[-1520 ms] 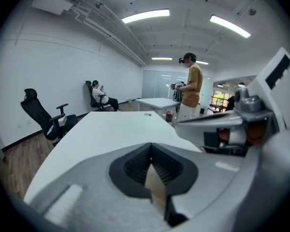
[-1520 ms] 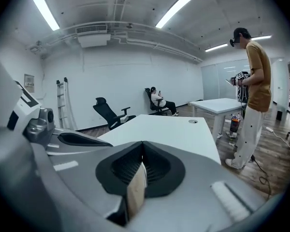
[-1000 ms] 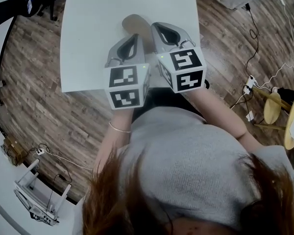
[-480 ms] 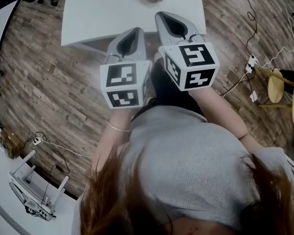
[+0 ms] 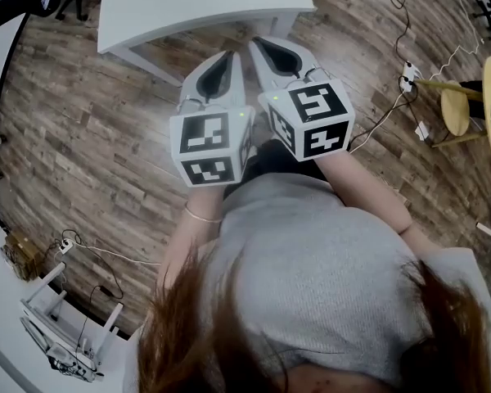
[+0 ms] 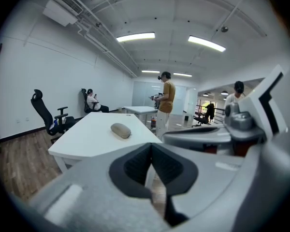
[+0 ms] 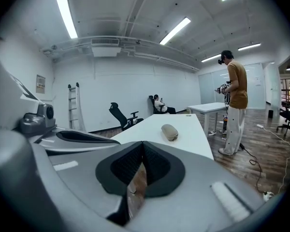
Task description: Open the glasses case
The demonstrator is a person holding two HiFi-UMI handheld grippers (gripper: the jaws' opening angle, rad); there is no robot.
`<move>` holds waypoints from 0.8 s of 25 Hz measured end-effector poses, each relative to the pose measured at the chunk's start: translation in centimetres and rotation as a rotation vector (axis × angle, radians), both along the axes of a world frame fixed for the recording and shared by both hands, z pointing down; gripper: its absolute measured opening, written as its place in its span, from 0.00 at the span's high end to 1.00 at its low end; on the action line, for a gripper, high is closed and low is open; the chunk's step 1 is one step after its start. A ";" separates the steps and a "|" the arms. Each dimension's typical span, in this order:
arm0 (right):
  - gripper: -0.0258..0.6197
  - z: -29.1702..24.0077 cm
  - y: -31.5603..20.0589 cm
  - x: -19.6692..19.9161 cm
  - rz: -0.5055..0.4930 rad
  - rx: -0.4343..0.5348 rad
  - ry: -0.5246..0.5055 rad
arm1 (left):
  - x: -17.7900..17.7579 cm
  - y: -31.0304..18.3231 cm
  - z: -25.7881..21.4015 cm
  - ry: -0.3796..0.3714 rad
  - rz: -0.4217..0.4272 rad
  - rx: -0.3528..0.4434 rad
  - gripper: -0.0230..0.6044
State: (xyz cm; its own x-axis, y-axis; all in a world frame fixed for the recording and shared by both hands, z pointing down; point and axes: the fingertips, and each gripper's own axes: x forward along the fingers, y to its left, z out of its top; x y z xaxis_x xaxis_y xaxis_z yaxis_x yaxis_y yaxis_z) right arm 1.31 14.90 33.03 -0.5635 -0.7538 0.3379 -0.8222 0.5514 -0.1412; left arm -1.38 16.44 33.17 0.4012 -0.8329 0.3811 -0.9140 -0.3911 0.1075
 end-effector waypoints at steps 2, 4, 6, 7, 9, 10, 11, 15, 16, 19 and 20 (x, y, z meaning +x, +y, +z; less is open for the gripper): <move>0.95 -0.6 0.6 0.3 -0.015 0.010 -0.004 | 0.3 0.4 -0.5 -0.006 -0.007 0.013 0.96; 0.95 -0.8 1.2 0.4 -0.034 -0.005 -0.003 | 0.5 0.8 -0.9 -0.004 -0.023 0.015 0.96; 0.95 -1.1 2.0 0.8 -0.049 -0.008 0.002 | 0.9 1.5 -1.0 0.007 -0.045 0.015 0.96; 0.95 -1.2 2.4 1.0 -0.055 -0.003 0.007 | 1.1 1.7 -1.0 0.013 -0.055 0.014 0.96; 0.95 -1.3 2.7 1.3 -0.066 0.001 0.011 | 1.5 1.9 -1.0 0.019 -0.063 0.015 0.96; 0.95 -1.2 2.8 1.3 -0.070 -0.001 0.010 | 1.6 2.0 -1.1 0.020 -0.065 0.017 0.96; 0.95 -1.2 3.0 1.4 -0.072 -0.003 0.008 | 1.6 2.1 -1.2 0.021 -0.069 0.019 0.96; 0.95 -1.4 3.1 1.8 -0.074 0.000 -0.017 | 1.9 2.0 -1.8 0.013 -0.079 0.041 0.96; 0.95 -1.5 3.1 1.9 -0.075 0.000 -0.022 | 1.9 2.0 -1.9 0.010 -0.079 0.046 0.96; 0.95 -1.5 3.1 1.8 -0.083 0.007 -0.019 | 2.1 2.0 -2.1 0.021 -0.075 0.050 0.96; 0.95 -1.6 3.1 1.8 -0.084 0.009 -0.022 | 2.2 1.9 -2.2 0.023 -0.070 0.051 0.96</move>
State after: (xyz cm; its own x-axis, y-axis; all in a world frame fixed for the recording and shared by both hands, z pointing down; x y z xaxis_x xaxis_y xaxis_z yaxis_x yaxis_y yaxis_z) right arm 3.10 17.99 31.42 -0.6321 -0.7064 0.3184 -0.7698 0.6196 -0.1537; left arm 0.83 18.32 30.97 0.3496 -0.8772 0.3290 -0.9368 -0.3318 0.1108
